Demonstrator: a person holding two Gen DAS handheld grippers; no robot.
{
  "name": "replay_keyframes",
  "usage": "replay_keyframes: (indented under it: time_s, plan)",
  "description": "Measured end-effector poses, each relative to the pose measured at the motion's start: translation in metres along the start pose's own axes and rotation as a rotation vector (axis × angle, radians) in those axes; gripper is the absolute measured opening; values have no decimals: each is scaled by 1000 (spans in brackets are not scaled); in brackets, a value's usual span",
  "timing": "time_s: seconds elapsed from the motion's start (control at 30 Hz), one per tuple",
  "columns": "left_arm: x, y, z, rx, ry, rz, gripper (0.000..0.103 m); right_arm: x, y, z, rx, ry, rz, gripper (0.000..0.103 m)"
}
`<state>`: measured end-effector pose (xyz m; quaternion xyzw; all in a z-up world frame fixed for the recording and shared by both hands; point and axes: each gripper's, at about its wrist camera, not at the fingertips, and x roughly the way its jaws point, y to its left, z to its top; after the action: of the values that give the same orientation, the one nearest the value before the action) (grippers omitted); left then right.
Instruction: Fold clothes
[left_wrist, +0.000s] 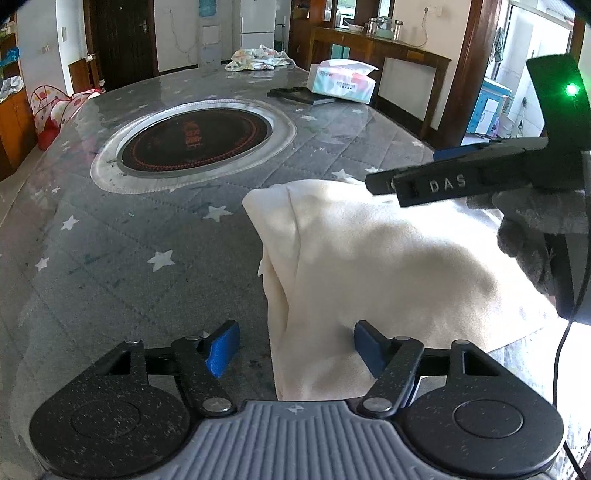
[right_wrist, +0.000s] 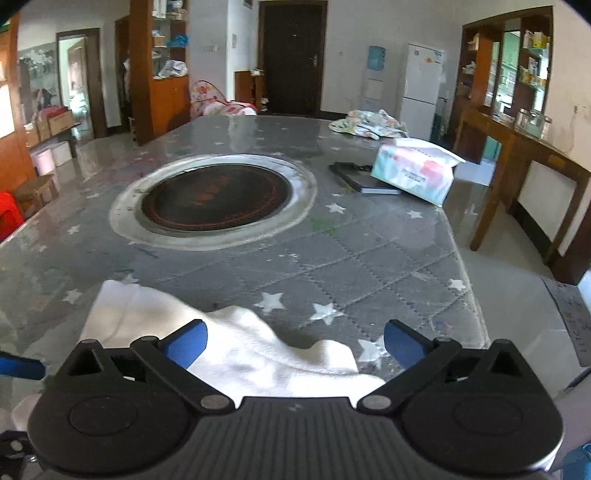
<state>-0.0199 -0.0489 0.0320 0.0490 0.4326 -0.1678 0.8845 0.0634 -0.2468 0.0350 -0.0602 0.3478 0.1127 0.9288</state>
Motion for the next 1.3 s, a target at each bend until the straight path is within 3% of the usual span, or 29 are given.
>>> replay_keyframes:
  time_s: [0.5, 0.77, 0.97, 1.1, 1.3]
  plan:
    - [-16, -11, -6, 28, -53, 9, 91, -42, 4, -28, 16, -38, -21, 103]
    - [-29, -17, -9, 40, -125, -5, 103, -60, 1, -41, 61, -47, -23, 103]
    - [-41, -18, -11, 29, -170, -17, 103, -76, 0, -51, 80, -52, -35, 103]
    - [-47, -23, -16, 45, -198, 24, 103, -85, -1, -58, 99, -50, -50, 103]
    - [-53, -24, -23, 39, -182, 25, 103, -97, 3, -67, 116, -41, -87, 103]
